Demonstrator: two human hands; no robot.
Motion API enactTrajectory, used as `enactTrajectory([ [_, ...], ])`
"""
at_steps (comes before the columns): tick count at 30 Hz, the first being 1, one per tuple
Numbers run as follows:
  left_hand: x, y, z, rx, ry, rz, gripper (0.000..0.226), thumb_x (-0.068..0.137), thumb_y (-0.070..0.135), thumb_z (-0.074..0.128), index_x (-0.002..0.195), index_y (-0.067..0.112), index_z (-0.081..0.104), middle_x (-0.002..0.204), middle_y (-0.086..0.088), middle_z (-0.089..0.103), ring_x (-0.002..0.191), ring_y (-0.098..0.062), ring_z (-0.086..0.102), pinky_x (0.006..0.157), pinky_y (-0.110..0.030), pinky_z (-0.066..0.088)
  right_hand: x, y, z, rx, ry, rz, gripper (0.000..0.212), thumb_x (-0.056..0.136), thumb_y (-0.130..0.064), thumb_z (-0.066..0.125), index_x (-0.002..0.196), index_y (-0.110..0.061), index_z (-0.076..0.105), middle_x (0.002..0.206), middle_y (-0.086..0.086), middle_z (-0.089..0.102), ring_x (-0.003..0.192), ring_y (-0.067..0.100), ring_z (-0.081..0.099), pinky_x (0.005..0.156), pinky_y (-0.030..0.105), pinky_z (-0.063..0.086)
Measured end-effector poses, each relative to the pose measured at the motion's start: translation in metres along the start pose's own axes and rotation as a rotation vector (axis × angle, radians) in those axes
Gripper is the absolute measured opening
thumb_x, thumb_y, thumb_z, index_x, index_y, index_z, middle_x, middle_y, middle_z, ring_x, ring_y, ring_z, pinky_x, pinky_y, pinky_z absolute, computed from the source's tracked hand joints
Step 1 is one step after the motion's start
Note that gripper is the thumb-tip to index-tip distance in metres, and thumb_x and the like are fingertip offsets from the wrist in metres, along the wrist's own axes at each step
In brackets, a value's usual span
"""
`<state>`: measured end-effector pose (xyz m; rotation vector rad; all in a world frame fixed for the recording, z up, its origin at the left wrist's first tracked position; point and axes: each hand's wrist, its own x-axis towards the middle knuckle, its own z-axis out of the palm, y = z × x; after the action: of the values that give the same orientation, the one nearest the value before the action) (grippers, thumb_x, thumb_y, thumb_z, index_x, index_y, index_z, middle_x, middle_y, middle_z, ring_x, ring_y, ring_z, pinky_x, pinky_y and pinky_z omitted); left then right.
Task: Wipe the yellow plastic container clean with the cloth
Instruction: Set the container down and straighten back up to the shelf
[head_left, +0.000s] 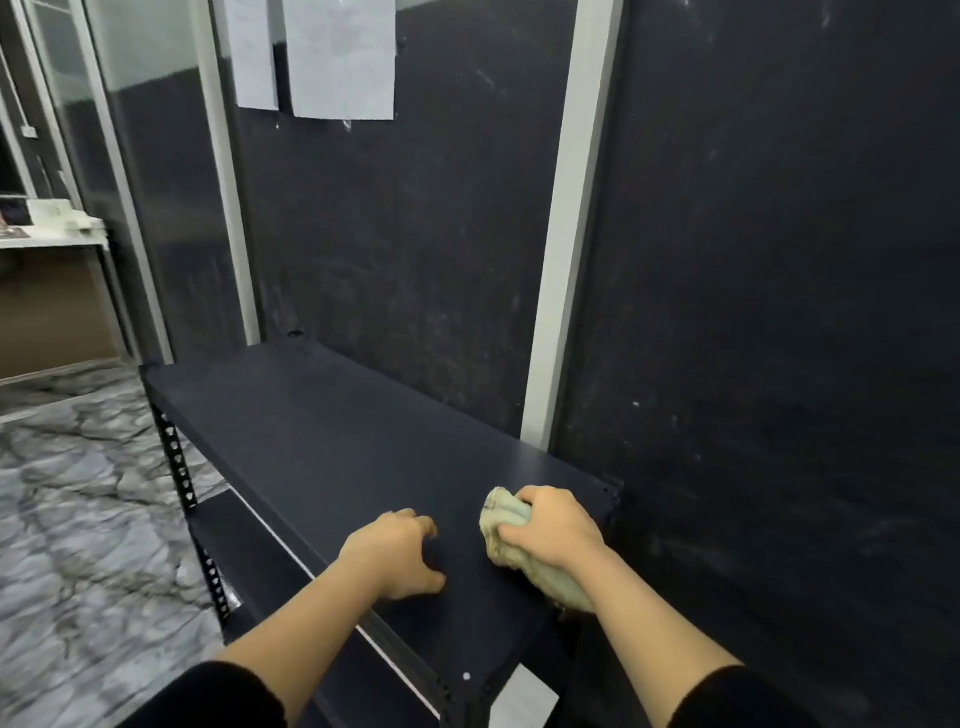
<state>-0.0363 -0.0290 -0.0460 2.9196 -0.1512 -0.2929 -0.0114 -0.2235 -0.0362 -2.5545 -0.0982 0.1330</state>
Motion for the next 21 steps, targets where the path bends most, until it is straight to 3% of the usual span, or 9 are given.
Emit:
enactTrajectory([
  [8, 0.028, -0.012, 0.024, -0.120, 0.058, 0.015, 0.068, 0.076, 0.058, 0.056, 0.135, 0.028, 0.041, 0.141, 0.011, 0.037, 0.130, -0.014, 0.035, 0.094, -0.033, 0.047, 0.019, 0.013, 0.036, -0.042, 0.097, -0.031, 0.030, 0.071, -0.049, 0.046, 0.091, -0.030, 0.058, 0.092, -0.008, 0.056, 0.093, 0.019, 0.057, 0.079, 0.036, 0.048],
  [11, 0.031, -0.013, 0.037, -0.121, 0.119, 0.046, 0.076, 0.074, 0.067, 0.048, 0.139, 0.029, 0.036, 0.148, 0.010, 0.032, 0.136, -0.015, 0.029, 0.109, -0.032, 0.034, 0.020, 0.017, 0.042, -0.142, 0.063, -0.059, 0.043, 0.074, -0.057, 0.042, 0.109, -0.035, 0.052, 0.103, -0.007, 0.052, 0.106, 0.019, 0.046, 0.088, 0.037, 0.039],
  [15, 0.028, -0.013, 0.057, -0.063, 0.227, 0.045, 0.095, 0.062, 0.077, 0.016, 0.145, 0.032, 0.025, 0.156, 0.008, 0.021, 0.144, -0.016, 0.017, 0.119, -0.034, 0.012, 0.019, 0.020, 0.046, -0.294, 0.090, -0.136, 0.061, 0.077, -0.064, 0.038, 0.129, -0.033, 0.038, 0.115, -0.007, 0.048, 0.111, 0.018, 0.039, 0.093, 0.037, 0.032],
  [21, 0.029, -0.012, 0.062, -0.014, 0.270, 0.048, 0.093, 0.066, 0.076, 0.011, 0.147, 0.032, 0.018, 0.158, 0.009, 0.016, 0.146, -0.016, 0.011, 0.119, -0.035, 0.006, 0.022, 0.025, 0.048, -0.339, 0.107, -0.161, 0.063, 0.077, -0.066, 0.036, 0.131, -0.033, 0.036, 0.114, -0.008, 0.046, 0.109, 0.018, 0.038, 0.090, 0.037, 0.033],
])
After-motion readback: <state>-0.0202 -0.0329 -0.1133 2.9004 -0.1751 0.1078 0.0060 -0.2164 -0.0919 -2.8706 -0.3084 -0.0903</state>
